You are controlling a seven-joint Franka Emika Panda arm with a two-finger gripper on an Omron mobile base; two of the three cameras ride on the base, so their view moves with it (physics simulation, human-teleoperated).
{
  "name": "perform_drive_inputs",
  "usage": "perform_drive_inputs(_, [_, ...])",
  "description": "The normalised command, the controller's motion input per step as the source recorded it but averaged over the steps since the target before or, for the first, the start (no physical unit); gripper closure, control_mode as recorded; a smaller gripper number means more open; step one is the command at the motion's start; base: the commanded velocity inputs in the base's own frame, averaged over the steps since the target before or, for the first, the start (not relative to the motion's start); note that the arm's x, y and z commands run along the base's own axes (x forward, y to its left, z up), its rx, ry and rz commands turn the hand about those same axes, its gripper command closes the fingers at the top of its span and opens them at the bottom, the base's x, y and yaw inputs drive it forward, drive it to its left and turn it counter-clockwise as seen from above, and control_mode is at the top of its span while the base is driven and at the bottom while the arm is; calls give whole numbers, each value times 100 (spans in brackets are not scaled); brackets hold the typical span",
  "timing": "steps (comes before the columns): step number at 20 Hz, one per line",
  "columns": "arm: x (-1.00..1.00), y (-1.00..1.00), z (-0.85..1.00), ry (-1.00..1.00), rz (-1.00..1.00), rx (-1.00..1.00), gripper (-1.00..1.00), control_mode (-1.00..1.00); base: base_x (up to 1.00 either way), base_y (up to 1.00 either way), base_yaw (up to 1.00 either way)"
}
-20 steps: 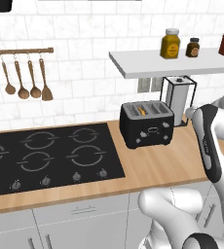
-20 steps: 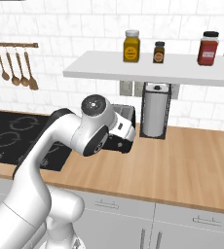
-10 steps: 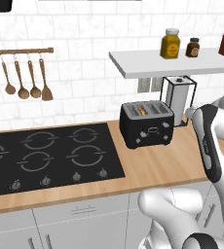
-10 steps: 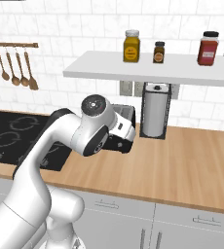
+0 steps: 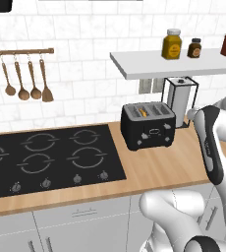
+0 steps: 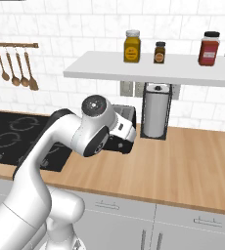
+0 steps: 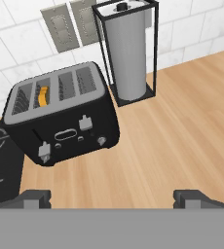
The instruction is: Start the toaster. Once the lever pops up, take the bread to the plate on the dining counter.
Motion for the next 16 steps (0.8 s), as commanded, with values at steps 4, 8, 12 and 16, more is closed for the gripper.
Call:
perform_drive_inputs(4, [0,0,0,0,0,0,-100,-100,0,0,0])
perform_drive_inputs(8, [0,0,0,0,0,0,-100,-100,0,0,0])
perform_drive_inputs(12, [0,0,0,0,0,0,-100,-100,0,0,0])
perform_drive_inputs(16, [0,0,0,0,0,0,-100,-100,0,0,0])
